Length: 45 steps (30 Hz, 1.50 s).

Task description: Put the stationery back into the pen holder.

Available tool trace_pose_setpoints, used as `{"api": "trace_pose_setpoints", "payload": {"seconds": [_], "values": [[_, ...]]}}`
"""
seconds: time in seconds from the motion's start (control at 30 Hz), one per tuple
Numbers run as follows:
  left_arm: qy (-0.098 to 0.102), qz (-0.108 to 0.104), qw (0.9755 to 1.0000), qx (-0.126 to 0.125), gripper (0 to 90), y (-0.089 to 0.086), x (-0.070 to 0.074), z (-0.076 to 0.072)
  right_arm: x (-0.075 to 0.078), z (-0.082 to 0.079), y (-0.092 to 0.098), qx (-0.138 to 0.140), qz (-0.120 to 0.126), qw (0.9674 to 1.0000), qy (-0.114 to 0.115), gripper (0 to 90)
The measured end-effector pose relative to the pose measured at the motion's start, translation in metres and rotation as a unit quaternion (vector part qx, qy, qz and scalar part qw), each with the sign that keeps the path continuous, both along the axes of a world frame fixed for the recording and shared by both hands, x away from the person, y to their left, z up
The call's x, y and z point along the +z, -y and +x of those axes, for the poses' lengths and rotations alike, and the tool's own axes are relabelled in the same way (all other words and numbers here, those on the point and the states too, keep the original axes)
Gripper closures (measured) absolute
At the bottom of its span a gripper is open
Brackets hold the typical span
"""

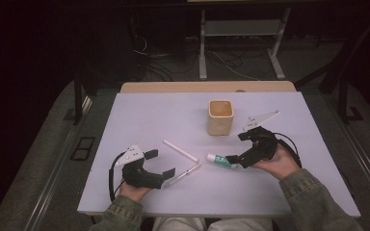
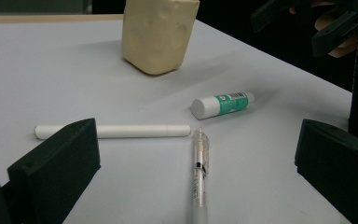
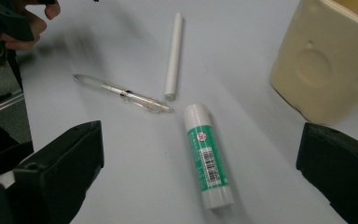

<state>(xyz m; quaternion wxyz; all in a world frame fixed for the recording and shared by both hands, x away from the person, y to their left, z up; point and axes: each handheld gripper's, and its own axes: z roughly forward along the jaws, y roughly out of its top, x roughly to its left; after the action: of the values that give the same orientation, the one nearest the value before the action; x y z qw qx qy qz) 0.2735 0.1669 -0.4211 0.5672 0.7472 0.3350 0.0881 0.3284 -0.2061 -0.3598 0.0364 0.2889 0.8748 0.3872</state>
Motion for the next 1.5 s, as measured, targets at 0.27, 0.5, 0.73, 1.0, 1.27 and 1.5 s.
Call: {"api": "trace_pose_setpoints", "payload": {"seconds": [0.27, 0.5, 0.73, 1.0, 1.27, 1.5], "values": [[-0.001, -0.001, 1.0, 0.003, 0.0, -0.001, 0.0, -0.001, -0.001, 0.009, -0.015, 0.022, -0.021, 0.9995, -0.012, 0.4], [-0.001, -0.002, 1.0, 0.003, 0.0, -0.002, 0.0, -0.001, -0.009, 0.018, -0.028, 0.045, -0.045, 0.9977, -0.024, 0.4], [0.001, -0.003, 1.0, 0.006, 0.0, -0.003, 0.0, -0.003, -0.015, 0.025, -0.038, 0.058, -0.062, 0.9958, -0.034, 0.4], [0.0, -0.004, 1.0, 0.004, 0.0, -0.003, 0.0, -0.002, -0.022, 0.031, -0.049, 0.07, -0.078, 0.9935, -0.045, 0.4], [0.0, -0.004, 1.0, 0.004, 0.0, -0.004, 0.001, -0.002, -0.03, 0.038, -0.06, 0.081, -0.1, 0.99, -0.057, 0.4], [-0.002, -0.004, 1.0, 0.003, 0.0, -0.004, 0.0, -0.002, -0.04, 0.044, -0.067, 0.091, -0.117, 0.9867, -0.065, 0.4]]}}
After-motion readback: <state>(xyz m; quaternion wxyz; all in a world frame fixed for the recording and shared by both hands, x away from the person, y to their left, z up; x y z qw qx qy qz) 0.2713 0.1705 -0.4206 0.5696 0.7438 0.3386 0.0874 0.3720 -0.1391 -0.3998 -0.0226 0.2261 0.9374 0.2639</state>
